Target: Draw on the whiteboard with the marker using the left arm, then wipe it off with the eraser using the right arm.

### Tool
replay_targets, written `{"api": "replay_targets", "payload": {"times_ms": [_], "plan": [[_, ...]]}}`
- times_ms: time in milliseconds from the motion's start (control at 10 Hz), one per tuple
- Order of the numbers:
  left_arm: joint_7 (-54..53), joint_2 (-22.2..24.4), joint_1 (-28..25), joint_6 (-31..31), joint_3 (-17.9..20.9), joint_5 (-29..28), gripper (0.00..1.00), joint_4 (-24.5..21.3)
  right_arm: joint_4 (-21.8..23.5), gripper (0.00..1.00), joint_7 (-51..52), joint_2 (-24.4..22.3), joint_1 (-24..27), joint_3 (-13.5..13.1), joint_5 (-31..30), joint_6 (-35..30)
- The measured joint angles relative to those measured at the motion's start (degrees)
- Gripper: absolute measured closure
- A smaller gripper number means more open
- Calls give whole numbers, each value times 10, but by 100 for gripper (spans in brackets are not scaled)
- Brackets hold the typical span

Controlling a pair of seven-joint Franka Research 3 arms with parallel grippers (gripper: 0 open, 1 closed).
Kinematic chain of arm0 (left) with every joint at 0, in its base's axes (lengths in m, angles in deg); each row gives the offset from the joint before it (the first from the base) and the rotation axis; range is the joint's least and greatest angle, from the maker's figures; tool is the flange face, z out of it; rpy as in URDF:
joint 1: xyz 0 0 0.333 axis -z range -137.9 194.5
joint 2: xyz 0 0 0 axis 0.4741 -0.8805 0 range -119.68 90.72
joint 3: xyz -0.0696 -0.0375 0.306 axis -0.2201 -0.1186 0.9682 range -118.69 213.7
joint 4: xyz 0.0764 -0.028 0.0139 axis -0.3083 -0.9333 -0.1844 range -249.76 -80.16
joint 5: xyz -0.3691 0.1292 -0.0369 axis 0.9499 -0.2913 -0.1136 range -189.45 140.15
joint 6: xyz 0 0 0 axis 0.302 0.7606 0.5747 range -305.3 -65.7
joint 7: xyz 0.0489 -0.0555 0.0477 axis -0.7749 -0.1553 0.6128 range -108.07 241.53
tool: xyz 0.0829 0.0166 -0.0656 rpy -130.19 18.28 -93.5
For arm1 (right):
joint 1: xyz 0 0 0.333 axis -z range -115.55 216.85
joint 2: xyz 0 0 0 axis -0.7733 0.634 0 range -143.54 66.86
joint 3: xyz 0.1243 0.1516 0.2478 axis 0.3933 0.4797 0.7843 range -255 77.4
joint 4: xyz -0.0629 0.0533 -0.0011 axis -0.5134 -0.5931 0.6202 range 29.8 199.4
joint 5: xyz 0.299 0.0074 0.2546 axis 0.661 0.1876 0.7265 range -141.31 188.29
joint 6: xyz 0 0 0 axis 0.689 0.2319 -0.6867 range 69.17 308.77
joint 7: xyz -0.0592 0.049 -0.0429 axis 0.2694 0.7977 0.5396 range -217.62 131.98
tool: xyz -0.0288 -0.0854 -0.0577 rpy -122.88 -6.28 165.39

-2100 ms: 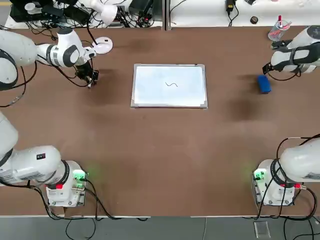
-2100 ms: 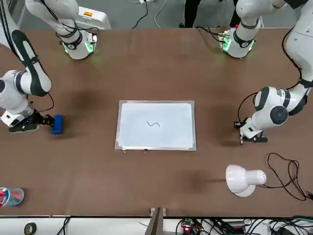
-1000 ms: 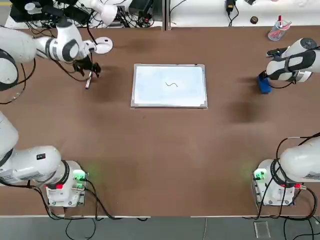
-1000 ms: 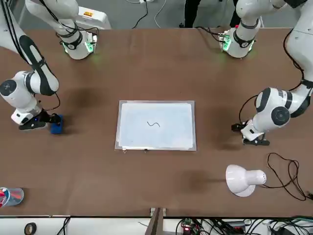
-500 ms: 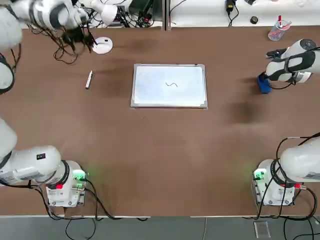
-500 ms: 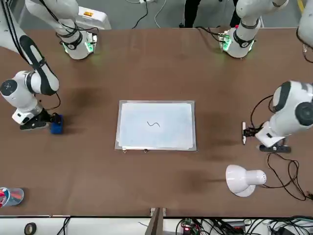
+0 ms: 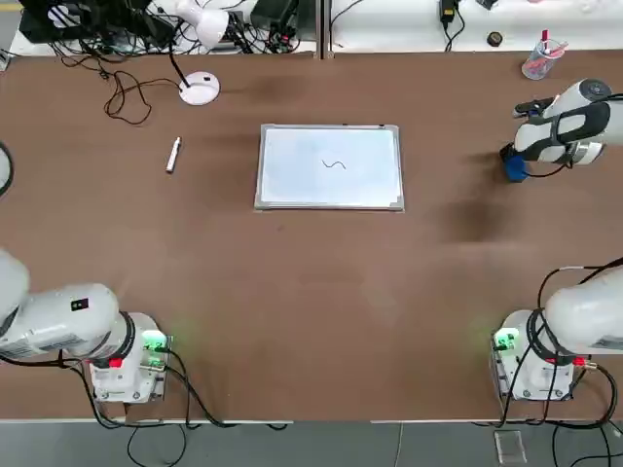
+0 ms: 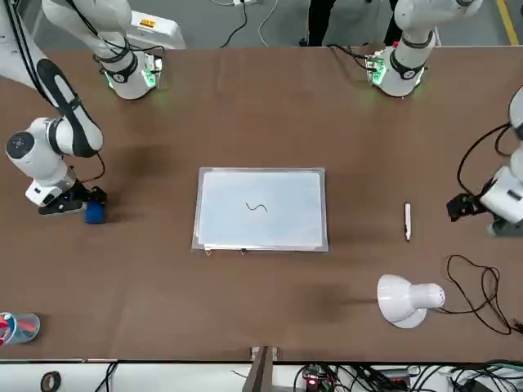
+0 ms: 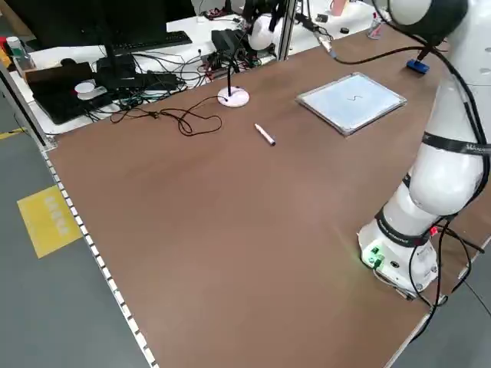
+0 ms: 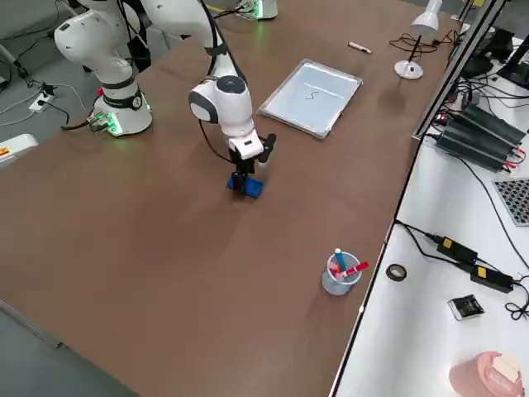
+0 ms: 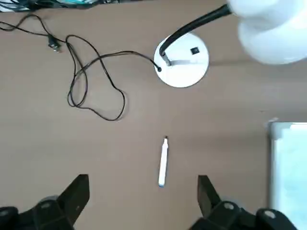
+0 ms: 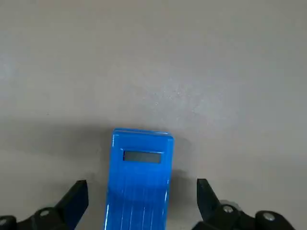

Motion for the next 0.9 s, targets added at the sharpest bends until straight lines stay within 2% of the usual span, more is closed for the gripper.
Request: {"api": "replay_targets", "payload": {"times_ms": [400,900], "plan": [[-24,69,-1,61,5,54,0,9,1,0,0,0,0,-1,0,4],[-76,132,24,146,60,75,0,8,2,0,0,10,1,-1,0,23]]}}
